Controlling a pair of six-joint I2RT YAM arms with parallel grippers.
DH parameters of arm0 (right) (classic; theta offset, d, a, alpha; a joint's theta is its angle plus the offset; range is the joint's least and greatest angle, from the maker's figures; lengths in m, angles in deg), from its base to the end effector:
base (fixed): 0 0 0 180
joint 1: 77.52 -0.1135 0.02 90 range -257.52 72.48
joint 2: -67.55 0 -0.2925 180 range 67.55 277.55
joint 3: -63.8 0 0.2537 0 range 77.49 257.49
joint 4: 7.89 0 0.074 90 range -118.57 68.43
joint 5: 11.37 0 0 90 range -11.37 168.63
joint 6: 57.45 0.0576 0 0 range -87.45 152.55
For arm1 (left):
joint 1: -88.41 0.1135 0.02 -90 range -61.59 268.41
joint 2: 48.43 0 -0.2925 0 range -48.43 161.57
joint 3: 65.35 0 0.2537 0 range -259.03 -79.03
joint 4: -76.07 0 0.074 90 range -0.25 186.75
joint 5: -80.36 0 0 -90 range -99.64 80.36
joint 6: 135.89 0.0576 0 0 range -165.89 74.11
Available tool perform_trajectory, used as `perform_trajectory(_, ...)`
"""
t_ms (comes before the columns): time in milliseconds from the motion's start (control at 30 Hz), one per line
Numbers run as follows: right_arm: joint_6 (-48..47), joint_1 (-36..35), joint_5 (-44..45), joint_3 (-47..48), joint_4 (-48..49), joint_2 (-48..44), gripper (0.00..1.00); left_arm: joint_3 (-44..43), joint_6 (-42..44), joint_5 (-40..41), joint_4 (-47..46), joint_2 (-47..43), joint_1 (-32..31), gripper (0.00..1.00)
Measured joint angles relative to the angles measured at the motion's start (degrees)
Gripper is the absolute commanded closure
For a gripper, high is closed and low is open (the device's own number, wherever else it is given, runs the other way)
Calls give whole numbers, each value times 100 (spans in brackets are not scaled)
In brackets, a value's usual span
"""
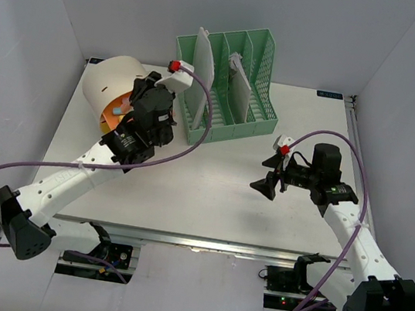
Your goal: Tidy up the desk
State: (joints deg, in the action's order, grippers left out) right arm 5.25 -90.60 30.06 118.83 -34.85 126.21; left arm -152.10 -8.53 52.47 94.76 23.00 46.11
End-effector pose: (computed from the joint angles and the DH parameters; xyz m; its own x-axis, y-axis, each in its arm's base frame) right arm 0.2022 0.0913 0.2902 -0.0835 -0.3310 -0.9399 -0.9191 0.3901 -0.0558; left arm 0.2357 -0.1456 0.4519 -0.2395 0.6017 -0.7619 -0.2421 0.7230 0.6471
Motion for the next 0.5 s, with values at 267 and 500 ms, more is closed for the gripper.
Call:
perform_trajectory(267, -17, 31, -4, 0, -2, 6, 10, -24, 41, -468, 355, 735, 887, 100)
perform_trajectory(500, -20, 50, -4, 0, -4, 6, 10, 26, -276, -835, 665, 992, 950, 37)
